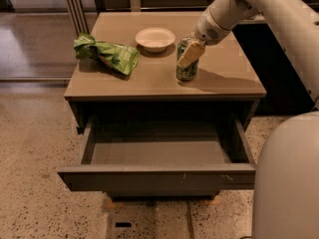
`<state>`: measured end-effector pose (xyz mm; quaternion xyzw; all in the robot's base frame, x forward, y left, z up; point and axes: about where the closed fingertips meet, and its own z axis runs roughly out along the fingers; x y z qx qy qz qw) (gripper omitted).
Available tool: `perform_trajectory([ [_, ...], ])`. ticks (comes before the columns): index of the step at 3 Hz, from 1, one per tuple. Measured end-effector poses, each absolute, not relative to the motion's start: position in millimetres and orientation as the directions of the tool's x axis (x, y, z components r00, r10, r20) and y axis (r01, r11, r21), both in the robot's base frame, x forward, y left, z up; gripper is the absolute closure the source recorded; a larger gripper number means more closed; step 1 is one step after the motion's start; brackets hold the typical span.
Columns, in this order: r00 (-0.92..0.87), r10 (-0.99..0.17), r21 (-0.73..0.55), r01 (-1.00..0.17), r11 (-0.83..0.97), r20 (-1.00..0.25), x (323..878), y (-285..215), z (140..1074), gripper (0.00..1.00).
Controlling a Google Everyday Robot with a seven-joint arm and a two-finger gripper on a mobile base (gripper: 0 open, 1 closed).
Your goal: Place green can into top drawer
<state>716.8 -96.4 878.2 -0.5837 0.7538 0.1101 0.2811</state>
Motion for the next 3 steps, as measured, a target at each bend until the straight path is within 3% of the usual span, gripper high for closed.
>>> perform_trajectory([
  [1, -0.161, -0.818, -0.162, -0.942, 0.294, -0.552, 716.9, -96.4, 878.1, 0.96],
  [3, -0.161, -0.805, -0.142, -0.947, 0.289, -0.571, 709.3, -96.9, 879.8, 1.00],
])
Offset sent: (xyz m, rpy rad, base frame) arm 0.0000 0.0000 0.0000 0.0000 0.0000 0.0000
